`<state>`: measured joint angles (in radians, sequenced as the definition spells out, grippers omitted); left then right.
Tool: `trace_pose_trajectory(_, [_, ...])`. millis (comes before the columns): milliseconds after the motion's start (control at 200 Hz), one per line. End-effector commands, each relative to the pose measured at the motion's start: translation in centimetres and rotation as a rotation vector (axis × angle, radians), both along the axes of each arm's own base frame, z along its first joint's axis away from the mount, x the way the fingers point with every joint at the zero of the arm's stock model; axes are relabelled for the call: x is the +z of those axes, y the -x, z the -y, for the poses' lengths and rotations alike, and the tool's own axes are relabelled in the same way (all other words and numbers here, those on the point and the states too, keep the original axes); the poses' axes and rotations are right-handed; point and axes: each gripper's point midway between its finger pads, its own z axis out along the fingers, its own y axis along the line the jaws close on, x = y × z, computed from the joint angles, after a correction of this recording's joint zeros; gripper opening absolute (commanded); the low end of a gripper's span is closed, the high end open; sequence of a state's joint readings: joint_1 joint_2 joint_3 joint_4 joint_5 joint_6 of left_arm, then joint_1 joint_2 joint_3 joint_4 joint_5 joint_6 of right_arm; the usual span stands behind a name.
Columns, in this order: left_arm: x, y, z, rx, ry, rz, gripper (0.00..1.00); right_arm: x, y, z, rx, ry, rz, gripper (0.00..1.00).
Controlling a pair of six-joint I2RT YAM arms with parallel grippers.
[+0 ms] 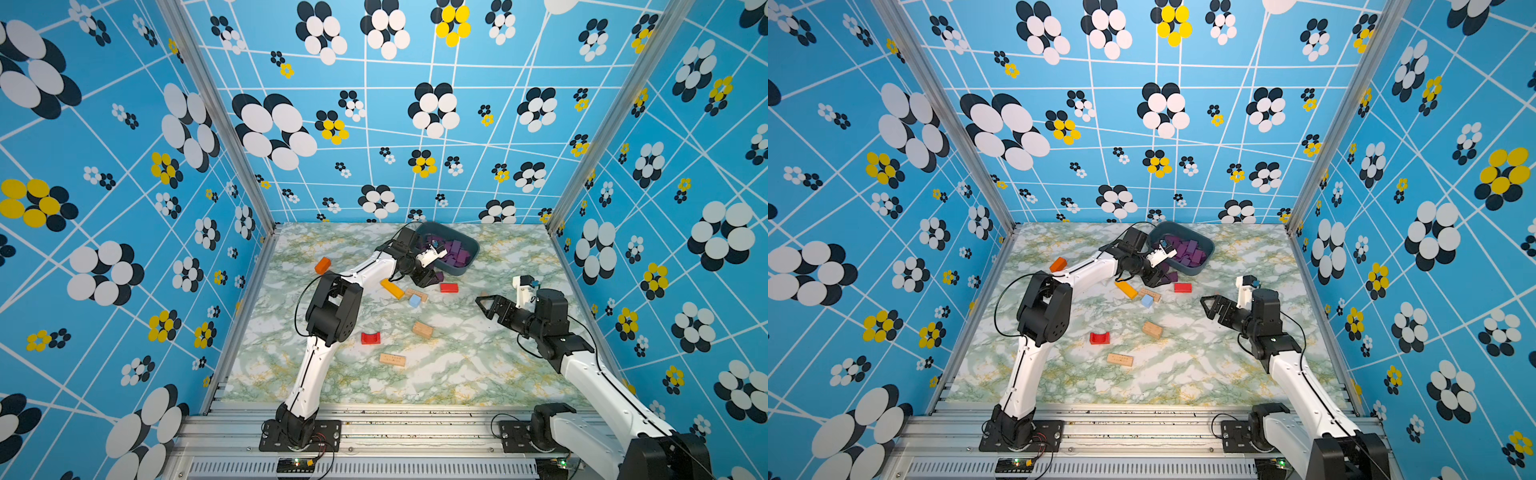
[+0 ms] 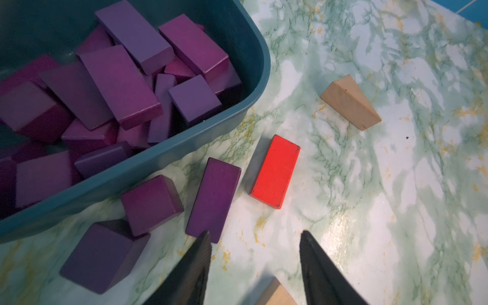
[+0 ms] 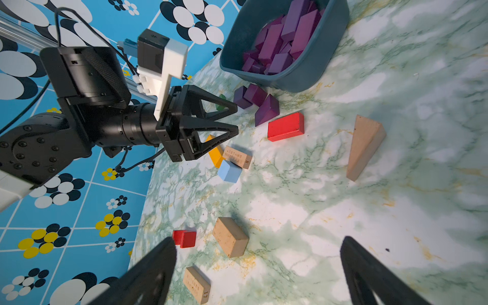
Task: Pick purple bricks into the storage bin
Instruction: Pick up the building block from the center of the board.
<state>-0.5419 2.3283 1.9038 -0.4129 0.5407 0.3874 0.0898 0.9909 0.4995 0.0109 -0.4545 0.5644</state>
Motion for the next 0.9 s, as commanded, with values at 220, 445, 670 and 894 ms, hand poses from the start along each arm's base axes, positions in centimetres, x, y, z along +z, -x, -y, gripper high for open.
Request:
trace_pose_trajectory(220, [-2.8,0.6,0.8,-0.072,-0.157,0.023,0.59,-0.6,0.0,0.4,-0.019,0.016,-0.018,0.99])
trace_pose_trajectory(445, [-4.1,-0.2,0.8,-0.067,-0.219,0.054,0.6,-0.8,0.1,0.4,-0.019,0.017,-0.024,0.99])
trace_pose_trajectory(670, [-5.2,-0.8,0.8,-0.057,-0.284,0.101,0.6,-0.7,-0.1,0.4,-0.017,0.012,-0.025,0.99])
trace_pose_trajectory(894, [-5.6,-1.7,0.6,-0.042,-0.31,0.131,0.6,-0.9,-0.1,0.3,-0.016,0.011,-0.033,0.99])
